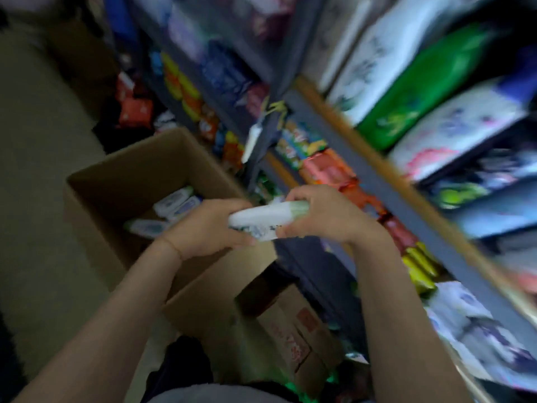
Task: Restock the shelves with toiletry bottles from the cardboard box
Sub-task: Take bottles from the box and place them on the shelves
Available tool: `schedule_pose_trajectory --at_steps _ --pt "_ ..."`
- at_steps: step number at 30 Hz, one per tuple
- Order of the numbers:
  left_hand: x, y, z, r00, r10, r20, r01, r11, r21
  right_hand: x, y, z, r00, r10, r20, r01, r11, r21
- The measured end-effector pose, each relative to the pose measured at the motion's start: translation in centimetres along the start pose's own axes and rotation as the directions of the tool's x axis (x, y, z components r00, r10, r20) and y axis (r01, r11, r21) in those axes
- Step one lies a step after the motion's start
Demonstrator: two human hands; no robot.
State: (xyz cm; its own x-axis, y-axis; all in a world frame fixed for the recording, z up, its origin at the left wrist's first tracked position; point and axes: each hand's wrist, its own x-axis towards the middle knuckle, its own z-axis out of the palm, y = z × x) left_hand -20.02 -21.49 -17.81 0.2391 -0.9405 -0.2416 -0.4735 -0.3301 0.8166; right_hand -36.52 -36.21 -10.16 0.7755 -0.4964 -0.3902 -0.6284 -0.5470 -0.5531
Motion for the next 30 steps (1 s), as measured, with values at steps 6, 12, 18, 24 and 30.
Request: schedule_pose_trajectory --at_steps 6,12,18,24,30 --pt "1.2 16.8 5.8 0.955 0.297 -0.022 -0.28 0.87 -0.406 -14.8 3.2 -7.9 0.823 0.131 -0.553 0.205 0.839 0.504" --pt "0.8 29.6 8.9 0.817 0.575 -0.028 -0.522 0.719 -0.459 -24.9 2.8 -12.4 0.547 0.149 -0.824 0.354 0.851 0.388" --pt "2.2 37.4 8.2 0.578 0.784 -0.227 -0.809 0.587 -0.031 -31.7 1.8 -16.8 0.127 0.126 -0.984 0.39 0.906 0.166" --pt "3.3 41.5 11.0 0.346 0.931 -0.119 -0.81 0.36 0.462 -35.9 3.1 -20.9 -0.059 0.067 -0.996 0.163 0.985 0.056" --pt "4.3 40.7 13.3 0.34 0.935 -0.104 -0.717 0.329 0.615 -36.5 6.2 -23.3 0.019 0.109 -0.994 -0.027 0.994 0.109"
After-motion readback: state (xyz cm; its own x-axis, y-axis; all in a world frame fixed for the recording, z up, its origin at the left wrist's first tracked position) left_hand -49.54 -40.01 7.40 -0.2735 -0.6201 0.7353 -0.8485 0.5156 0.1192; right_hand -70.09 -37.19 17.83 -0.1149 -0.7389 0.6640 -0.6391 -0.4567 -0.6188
